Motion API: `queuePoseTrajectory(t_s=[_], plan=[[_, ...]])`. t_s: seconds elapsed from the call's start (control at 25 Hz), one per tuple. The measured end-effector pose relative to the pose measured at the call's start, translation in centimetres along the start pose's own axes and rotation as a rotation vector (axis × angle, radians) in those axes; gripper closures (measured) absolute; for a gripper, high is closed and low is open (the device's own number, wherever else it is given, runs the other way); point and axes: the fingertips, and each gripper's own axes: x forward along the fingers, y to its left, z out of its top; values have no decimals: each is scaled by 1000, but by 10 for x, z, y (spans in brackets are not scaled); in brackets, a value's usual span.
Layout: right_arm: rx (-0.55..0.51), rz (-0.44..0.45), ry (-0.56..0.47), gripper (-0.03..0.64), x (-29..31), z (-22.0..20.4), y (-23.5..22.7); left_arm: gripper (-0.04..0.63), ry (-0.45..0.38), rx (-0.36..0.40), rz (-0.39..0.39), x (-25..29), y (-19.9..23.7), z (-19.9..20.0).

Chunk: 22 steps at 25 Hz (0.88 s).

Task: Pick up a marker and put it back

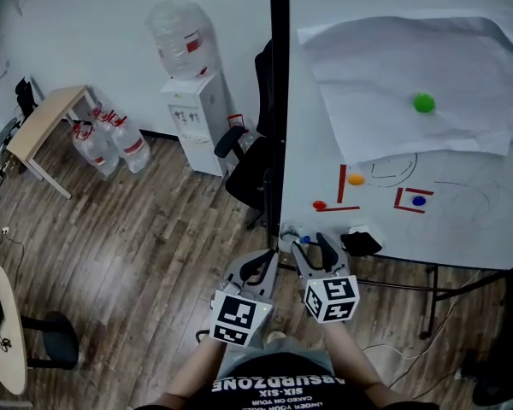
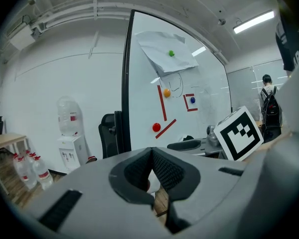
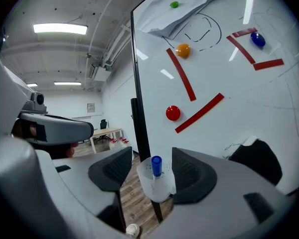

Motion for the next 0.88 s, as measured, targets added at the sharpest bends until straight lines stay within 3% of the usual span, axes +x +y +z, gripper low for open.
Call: queuePoseTrajectory(t_s=[0.28,0.88], plan=[[-3,-26,41,391,17,-16,-3,589,23,-3,-42,15,5,-8],[0,-50,90,514,29,-35,-10,589,31,23,-114,39,7,-1]])
